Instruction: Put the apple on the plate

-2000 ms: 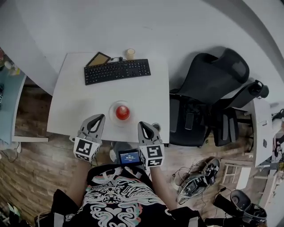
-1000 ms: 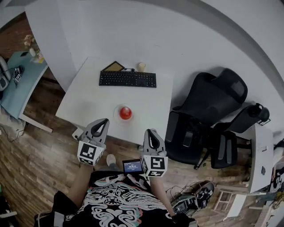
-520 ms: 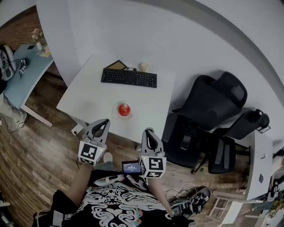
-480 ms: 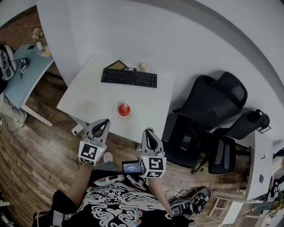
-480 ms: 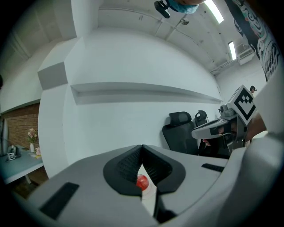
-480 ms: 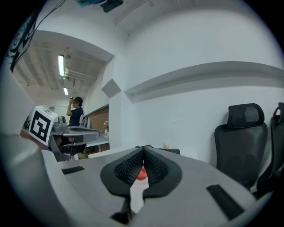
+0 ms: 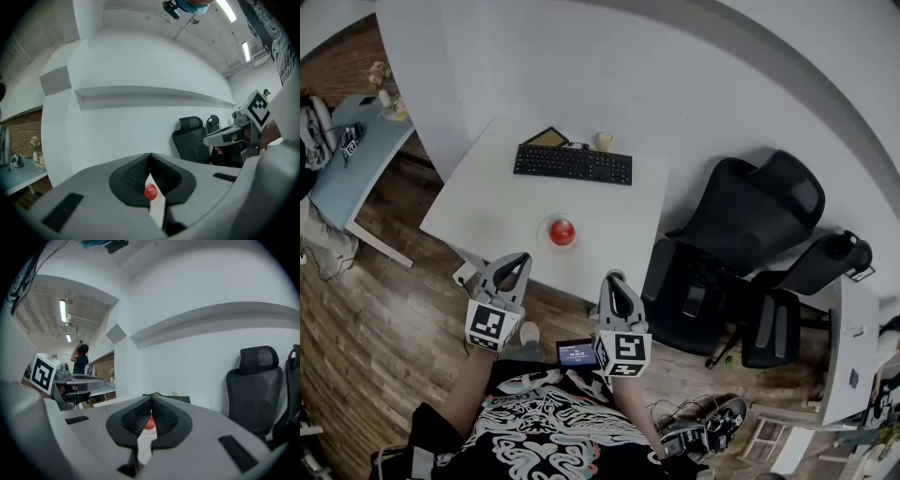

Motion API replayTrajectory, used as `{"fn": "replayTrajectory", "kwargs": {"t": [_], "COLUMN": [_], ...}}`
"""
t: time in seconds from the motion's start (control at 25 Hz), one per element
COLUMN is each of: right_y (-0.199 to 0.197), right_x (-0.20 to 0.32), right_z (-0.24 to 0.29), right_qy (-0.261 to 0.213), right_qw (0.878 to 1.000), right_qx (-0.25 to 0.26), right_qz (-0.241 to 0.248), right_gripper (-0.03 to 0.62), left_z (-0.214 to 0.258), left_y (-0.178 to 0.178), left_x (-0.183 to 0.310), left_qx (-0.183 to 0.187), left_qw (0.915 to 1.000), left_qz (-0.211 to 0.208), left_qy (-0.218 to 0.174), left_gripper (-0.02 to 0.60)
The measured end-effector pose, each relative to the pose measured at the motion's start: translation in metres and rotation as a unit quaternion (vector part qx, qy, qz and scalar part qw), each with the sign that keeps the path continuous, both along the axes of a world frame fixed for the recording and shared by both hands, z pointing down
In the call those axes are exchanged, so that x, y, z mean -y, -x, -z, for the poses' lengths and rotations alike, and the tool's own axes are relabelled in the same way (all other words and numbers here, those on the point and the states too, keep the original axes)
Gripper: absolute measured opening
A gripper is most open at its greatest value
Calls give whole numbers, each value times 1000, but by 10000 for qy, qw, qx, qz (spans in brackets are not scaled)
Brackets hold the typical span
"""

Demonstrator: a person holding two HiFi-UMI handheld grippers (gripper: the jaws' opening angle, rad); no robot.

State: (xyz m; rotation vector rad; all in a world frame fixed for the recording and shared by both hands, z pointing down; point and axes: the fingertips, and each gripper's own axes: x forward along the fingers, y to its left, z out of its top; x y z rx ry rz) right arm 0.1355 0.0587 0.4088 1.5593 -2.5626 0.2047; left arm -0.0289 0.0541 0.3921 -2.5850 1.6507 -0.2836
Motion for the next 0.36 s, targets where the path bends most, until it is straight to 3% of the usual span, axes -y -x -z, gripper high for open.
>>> {"fn": "replayTrajectory", "kwargs": {"t": [0.36], "right_y": [5], "right_x": [5], "right_z": [-1], "right_qy": [15], "right_qw": [10000], "right_qx": [14], "right_qz": [10], "right_gripper": [28], "left_z": [-2], "left_y": [7], "left_x": [4], "left_qx": [-6], "left_qw": [10000], "left_qz": [29], "left_qy": [26], "left_gripper": [15]}}
